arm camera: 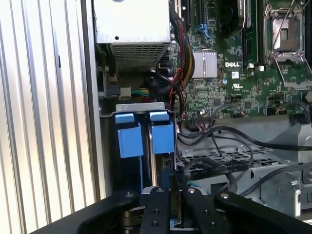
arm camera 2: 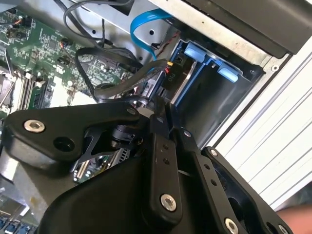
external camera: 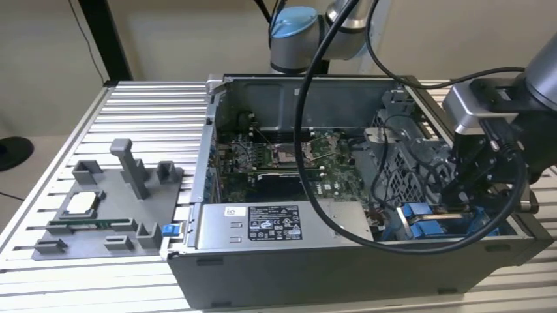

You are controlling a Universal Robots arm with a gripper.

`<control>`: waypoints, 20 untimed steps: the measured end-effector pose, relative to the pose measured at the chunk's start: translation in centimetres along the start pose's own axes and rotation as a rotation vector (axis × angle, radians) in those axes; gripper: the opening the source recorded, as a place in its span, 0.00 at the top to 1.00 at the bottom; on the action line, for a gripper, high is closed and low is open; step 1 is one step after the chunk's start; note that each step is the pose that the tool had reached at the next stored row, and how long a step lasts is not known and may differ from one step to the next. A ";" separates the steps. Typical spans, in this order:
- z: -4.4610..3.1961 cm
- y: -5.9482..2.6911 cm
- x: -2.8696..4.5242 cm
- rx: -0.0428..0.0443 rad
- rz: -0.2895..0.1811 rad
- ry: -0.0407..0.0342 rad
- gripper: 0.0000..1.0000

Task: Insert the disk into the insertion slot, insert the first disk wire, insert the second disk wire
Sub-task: 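Insert the second disk wire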

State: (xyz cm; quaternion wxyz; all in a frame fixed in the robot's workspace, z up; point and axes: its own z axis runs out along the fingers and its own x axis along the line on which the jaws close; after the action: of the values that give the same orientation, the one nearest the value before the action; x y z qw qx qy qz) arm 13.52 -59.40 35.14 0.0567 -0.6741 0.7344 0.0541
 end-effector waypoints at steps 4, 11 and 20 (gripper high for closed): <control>0.06 -0.01 0.01 0.0157 -0.003 0.0008 1.00; 0.19 0.00 -0.09 0.0226 -0.004 0.0051 1.00; 0.47 0.04 -0.43 0.0335 -0.006 0.0165 1.00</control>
State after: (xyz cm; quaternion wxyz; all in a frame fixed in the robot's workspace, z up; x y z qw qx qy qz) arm 13.52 -58.90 34.74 0.0621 -0.6755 0.7338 0.0361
